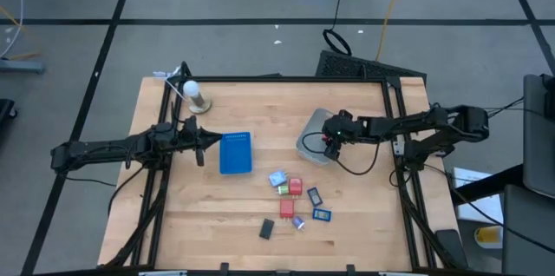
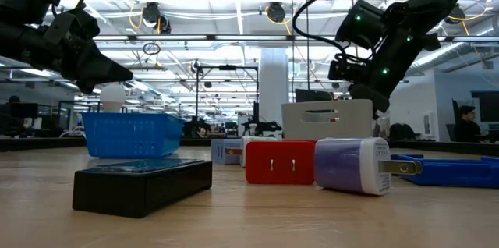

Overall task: Pick & Place Office items
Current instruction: Put the pink charger adapter into the gray bin, then put the black digital clock into the blue bin

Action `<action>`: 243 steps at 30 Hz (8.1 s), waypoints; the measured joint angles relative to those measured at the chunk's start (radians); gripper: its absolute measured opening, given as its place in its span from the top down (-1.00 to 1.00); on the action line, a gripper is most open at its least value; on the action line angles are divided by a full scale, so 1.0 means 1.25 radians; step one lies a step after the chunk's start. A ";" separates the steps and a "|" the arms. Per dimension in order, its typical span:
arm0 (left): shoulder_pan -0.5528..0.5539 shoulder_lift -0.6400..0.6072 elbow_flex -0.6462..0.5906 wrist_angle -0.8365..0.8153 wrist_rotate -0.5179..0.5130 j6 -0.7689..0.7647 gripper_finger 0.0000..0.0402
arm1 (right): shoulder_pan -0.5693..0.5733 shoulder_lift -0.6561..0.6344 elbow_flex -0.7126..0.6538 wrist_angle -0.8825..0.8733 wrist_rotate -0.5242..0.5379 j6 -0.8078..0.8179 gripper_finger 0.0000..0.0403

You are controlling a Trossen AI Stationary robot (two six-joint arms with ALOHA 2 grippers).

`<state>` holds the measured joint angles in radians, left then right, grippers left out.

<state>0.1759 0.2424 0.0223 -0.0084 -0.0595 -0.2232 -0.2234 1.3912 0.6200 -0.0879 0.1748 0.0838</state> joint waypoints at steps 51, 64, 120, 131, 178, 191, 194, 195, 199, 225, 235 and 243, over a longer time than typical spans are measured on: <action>0.000 0.000 0.000 -0.004 0.027 0.002 0.87 | 0.033 -0.601 -0.009 0.018 -0.183 -0.027 0.92; 0.000 0.000 0.000 -0.004 0.029 0.009 0.87 | 0.055 -0.846 -0.179 0.121 -0.179 -0.055 0.99; -0.084 0.134 0.096 0.175 -0.062 -0.033 0.87 | 0.055 -1.105 -0.484 0.222 -0.267 -0.035 1.00; -0.203 0.441 0.374 0.102 -0.086 0.006 0.87 | 0.054 -1.105 -0.485 0.222 -0.266 -0.019 1.00; -0.514 1.390 1.128 -0.468 0.090 -0.043 -0.92 | 0.054 -1.104 -0.485 0.260 -0.266 0.050 1.00; -0.542 1.474 1.128 -0.431 0.062 -0.034 -0.92 | 0.054 -1.104 -0.485 0.259 -0.266 0.080 1.00; -0.547 1.476 1.129 -0.414 0.041 -0.007 -0.92 | 0.055 -1.104 -0.485 0.259 -0.266 0.079 1.00; -0.546 1.476 1.129 -0.413 0.036 0.002 -0.91 | 0.054 -1.104 -0.485 0.258 -0.266 0.077 1.00; -0.542 1.477 1.129 -0.404 0.027 0.024 -0.83 | 0.055 -1.104 -0.485 0.259 -0.263 0.069 1.00; -0.526 1.357 1.128 -0.451 0.024 0.075 -0.41 | 0.055 -1.105 -0.485 0.255 -0.263 0.064 1.00; -0.528 1.194 1.128 -0.440 -0.080 0.033 -0.41 | 0.055 -1.104 -0.485 0.254 -0.263 0.064 1.00; -0.558 1.055 1.128 -0.446 -0.260 0.051 -0.41 | 0.054 -1.104 -0.485 0.258 -0.263 0.064 1.00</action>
<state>-0.5211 1.5613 1.4322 -0.5662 -0.3851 -0.1593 -0.1553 0.0109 0.0135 0.2350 -0.1543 0.1638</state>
